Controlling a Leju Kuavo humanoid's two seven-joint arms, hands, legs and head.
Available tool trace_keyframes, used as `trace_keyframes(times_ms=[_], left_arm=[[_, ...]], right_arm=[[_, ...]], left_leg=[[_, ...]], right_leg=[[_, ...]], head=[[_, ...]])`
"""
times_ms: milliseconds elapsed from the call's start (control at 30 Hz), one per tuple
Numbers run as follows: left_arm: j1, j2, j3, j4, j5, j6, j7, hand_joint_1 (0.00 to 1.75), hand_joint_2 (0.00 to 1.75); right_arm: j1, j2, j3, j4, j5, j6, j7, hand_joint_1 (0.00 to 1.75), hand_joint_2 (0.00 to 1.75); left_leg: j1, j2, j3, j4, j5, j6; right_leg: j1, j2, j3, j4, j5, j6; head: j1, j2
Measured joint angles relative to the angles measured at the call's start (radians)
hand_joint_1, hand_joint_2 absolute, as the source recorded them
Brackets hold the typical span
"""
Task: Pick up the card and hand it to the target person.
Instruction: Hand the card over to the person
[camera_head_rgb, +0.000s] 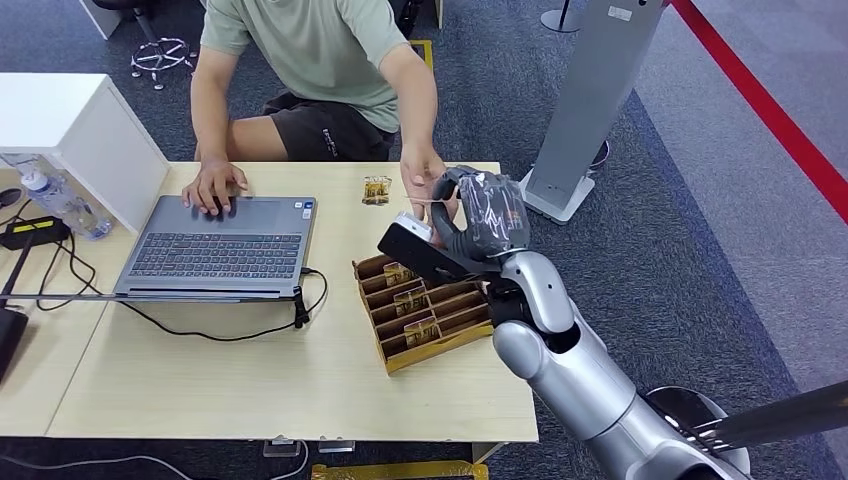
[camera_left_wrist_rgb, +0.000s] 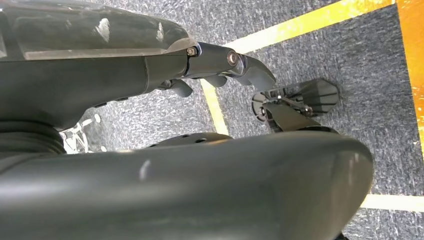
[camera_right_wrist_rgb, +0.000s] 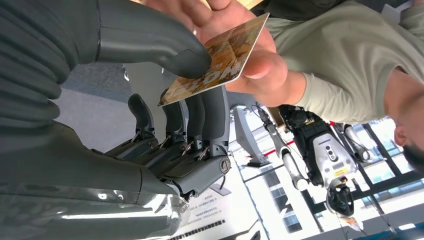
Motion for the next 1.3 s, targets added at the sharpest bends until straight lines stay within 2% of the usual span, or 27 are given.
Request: trace_keyframes(times_ms=[267,533,667,1033,1200,1300], left_arm=[[-0.011,0.0,0.0,0.0,-0.006,-0.001,0.007,0.0,0.0],[-0.011,0.0,0.0,0.0,-0.008,-0.002,0.01,0.0,0.0],[-0.014,0.0,0.0,0.0,-0.016,-0.007,0.018,0.0,0.0],[-0.017,0.0,-0.002,0.0,-0.021,-0.002,0.023,0.0,0.0],[-0.013,0.0,-0.001,0.0,-0.004,0.004,0.018,0.0,0.0],[-0.005,0.0,-0.001,0.0,0.013,0.011,0.006,0.0,0.0]], right_arm=[[-0.108,0.068,0.006,0.231,-0.036,-0.057,-0.065,1.29,1.75],[-0.166,0.119,0.017,0.404,-0.053,-0.096,-0.075,1.29,1.75],[-0.17,0.127,0.022,0.443,-0.053,-0.11,-0.074,0.0,1.75],[-0.168,0.129,0.032,0.461,-0.092,-0.127,-0.061,0.0,1.75],[-0.142,0.123,0.033,0.41,-0.168,-0.138,-0.093,0.0,1.75],[-0.107,0.111,0.03,0.351,-0.184,-0.155,-0.085,0.0,1.75]], left_leg=[[0.0,0.0,0.0,0.0,0.0,0.0],[0.0,0.0,0.0,0.0,0.0,0.0],[0.0,0.0,0.0,0.0,0.0,0.0],[0.0,0.0,0.0,0.0,0.0,0.0],[0.0,0.0,0.0,0.0,0.0,0.0],[0.0,0.0,0.0,0.0,0.0,0.0]], right_leg=[[0.0,0.0,0.0,0.0,0.0,0.0],[0.0,-0.001,0.0,0.0,0.0,0.0],[0.0,-0.001,0.0,0.0,0.0,0.0],[0.0,-0.001,0.0,0.0,0.0,0.0],[0.0,0.0,-0.001,0.0,0.0,0.0],[0.0,-0.001,-0.001,0.0,0.0,0.0]], head=[[0.0,0.0],[0.0,0.0],[0.0,0.0],[-0.001,0.0],[0.0,0.0],[0.0,0.0]])
